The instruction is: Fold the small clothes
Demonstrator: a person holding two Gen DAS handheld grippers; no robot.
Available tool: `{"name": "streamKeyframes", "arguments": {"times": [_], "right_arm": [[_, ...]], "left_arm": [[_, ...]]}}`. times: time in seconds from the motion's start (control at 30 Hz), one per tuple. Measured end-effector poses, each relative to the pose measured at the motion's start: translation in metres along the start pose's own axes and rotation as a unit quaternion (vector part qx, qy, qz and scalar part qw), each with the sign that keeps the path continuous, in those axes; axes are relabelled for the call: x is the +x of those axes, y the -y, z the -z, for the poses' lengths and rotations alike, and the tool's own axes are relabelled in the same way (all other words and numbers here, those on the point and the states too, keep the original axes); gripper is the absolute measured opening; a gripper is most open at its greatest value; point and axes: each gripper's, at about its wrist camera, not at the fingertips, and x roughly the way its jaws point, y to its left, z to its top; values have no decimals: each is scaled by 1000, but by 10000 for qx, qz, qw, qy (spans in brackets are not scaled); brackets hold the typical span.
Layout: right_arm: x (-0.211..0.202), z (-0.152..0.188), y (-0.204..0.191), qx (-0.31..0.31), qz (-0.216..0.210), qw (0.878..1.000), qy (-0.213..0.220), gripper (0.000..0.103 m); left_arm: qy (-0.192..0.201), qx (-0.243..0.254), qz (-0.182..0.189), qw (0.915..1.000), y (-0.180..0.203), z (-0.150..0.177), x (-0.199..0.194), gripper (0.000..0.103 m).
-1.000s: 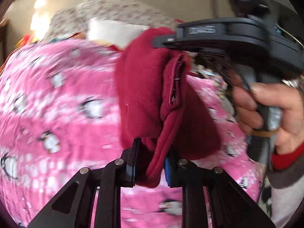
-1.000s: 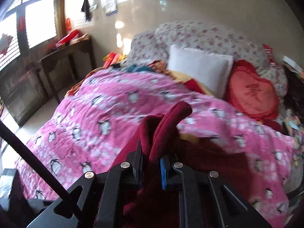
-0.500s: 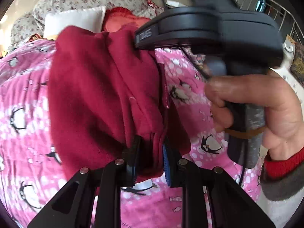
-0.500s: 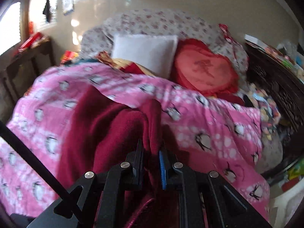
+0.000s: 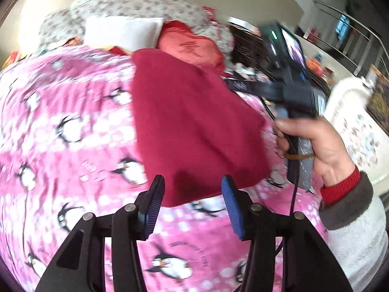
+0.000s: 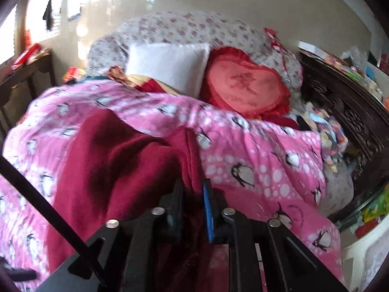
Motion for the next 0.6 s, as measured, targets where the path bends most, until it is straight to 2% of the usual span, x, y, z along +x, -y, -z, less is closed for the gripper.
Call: {"name": "streamKeyframes", "arguments": {"times": [0.07,0.1,0.13,0.17,0.2,0.27,0.4,0.43,0.47,0.53,0.6], "right_arm": [[5,5,8,83,290,9994,-159,21],[0,8,16,322,92,9993,-184,22],[-13,14,28,712,-373,9967,-148,26],[-23,18,35,961,-724,9927,-103,43],[-36,25,40,1176,-1065,9873,-49,65],[-60,39,40,1317,-1521,9795,99,77],[-64,61,12,1158,-2142,9697,-190,74],[-57,65,4,1130,-2189,9687,-310,66],[-46,66,-6,1012,-2110,9712,-441,24],[-43,66,-9,957,-1888,9766,-379,20],[-59,65,-7,882,-1801,9797,4,20]], "left_arm": [[-153,-265,-149,9994,-17,-2,8,48],[-190,-316,-202,9991,-19,-5,12,48],[-195,-327,-285,9989,-23,-3,12,48],[-171,-312,-365,9987,-27,1,9,48],[-137,-294,-532,9981,-30,3,7,48],[-105,-270,-716,9970,-31,4,10,48],[-154,-276,-803,9963,-23,15,10,48],[-168,-262,-855,9958,-23,14,15,48],[-179,-242,-897,9955,-21,13,17,48],[-176,-166,-908,9956,-15,13,12,48],[-63,-43,-914,9958,-8,13,6,50]]}}
